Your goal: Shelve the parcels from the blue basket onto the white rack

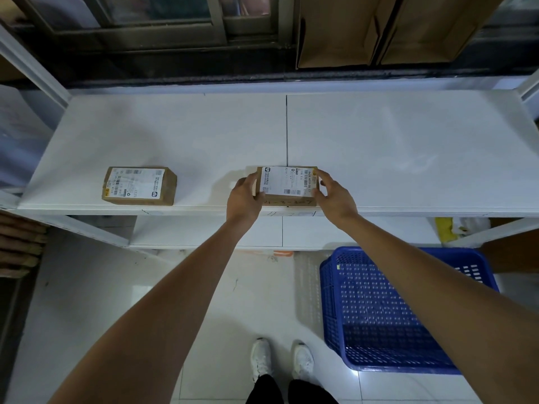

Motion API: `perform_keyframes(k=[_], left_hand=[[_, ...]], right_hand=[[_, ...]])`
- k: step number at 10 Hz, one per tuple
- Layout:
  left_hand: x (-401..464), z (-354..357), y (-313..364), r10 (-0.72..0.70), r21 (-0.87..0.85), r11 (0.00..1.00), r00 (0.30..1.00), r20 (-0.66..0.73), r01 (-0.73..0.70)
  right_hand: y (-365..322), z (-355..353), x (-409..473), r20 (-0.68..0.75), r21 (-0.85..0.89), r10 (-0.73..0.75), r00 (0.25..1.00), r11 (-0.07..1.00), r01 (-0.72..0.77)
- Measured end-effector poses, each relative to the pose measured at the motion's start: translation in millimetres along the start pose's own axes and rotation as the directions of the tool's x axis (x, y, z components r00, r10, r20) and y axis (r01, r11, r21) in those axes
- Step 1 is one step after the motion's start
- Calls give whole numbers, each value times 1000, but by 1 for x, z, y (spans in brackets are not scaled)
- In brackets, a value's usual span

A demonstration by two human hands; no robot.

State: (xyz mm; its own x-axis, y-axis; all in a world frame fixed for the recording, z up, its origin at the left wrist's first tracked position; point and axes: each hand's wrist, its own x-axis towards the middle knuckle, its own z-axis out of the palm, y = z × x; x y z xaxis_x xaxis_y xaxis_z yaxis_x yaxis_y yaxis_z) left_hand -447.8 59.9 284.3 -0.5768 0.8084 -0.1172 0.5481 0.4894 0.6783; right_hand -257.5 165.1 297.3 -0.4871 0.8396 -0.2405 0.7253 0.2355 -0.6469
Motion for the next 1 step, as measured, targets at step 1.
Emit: perform_keyframes(k=[1], left_hand=[[-3, -5, -6, -4, -4, 1000, 1000, -17, 4]], right_hand=[[2, -5, -2, -46, 34, 18, 999, 999, -17]])
